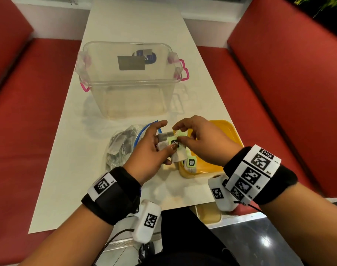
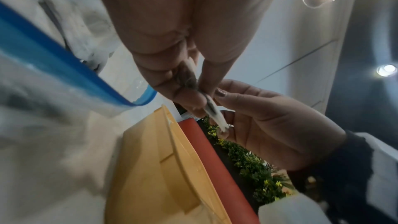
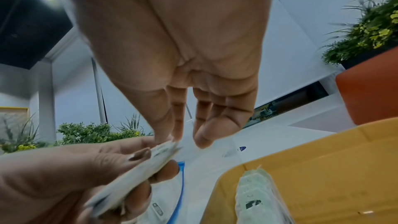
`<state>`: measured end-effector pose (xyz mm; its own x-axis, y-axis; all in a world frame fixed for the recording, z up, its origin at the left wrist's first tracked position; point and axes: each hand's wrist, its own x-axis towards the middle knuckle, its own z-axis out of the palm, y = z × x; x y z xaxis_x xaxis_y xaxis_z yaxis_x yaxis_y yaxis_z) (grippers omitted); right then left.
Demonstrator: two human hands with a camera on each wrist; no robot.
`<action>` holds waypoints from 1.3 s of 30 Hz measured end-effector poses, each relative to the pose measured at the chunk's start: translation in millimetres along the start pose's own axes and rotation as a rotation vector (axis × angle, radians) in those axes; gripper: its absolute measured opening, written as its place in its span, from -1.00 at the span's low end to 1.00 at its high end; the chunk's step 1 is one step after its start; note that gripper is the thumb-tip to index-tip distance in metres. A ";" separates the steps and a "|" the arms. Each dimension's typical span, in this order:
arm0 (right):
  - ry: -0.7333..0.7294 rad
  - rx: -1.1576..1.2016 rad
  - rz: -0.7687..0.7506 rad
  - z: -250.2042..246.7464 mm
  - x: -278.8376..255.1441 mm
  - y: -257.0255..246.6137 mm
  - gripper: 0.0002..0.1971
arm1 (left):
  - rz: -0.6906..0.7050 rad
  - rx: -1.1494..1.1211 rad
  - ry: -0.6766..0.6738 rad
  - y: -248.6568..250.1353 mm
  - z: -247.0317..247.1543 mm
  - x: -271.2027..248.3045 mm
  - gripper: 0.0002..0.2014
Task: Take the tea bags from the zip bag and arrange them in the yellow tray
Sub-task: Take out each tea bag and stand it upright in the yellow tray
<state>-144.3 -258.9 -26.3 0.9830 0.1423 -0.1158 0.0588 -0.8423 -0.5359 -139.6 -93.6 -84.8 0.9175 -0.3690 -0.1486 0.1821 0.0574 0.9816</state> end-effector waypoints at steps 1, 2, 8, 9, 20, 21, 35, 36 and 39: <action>-0.031 0.007 0.004 -1.0 0.1 -0.9 -0.73 | 0.019 0.018 -0.018 0.0 0.0 -0.6 -0.43; -0.047 0.027 0.011 -1.6 0.5 -1.5 -0.73 | 0.035 0.032 -0.028 -0.3 -0.3 -0.7 -0.45; 0.026 0.199 0.070 -3.8 1.1 1.9 -0.80 | 0.073 0.048 -0.015 1.5 -1.8 -2.2 -0.69; 0.039 0.222 0.077 -5.0 1.1 2.6 -0.83 | 0.077 0.046 -0.006 2.4 -2.3 -2.4 -0.69; 0.103 0.650 0.091 -28.8 -2.5 12.3 -0.91 | 0.057 0.113 0.097 1.8 -6.2 -0.2 -0.73; 0.100 0.677 0.096 -29.3 -2.6 12.9 -0.91 | 0.067 0.115 0.090 2.9 -5.2 -0.3 -0.79; 0.174 0.294 -0.002 -40.4 -0.4 16.5 -0.92 | 0.372 0.385 0.141 -0.1 -2.5 9.0 -0.88; 0.171 0.291 -0.011 -42.0 0.2 16.5 -0.92 | 0.359 0.380 0.148 0.0 -2.1 9.9 -0.87; 0.143 0.252 -0.034 -43.5 1.9 17.6 -0.92 | 0.318 0.406 0.161 -3.1 -2.2 14.9 -0.85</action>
<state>-133.8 -296.0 0.5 0.9968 0.0784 0.0152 0.0646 -0.6802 -0.7301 -125.7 -97.3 -90.3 0.9534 -0.2433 0.1785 -0.2358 -0.2319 0.9437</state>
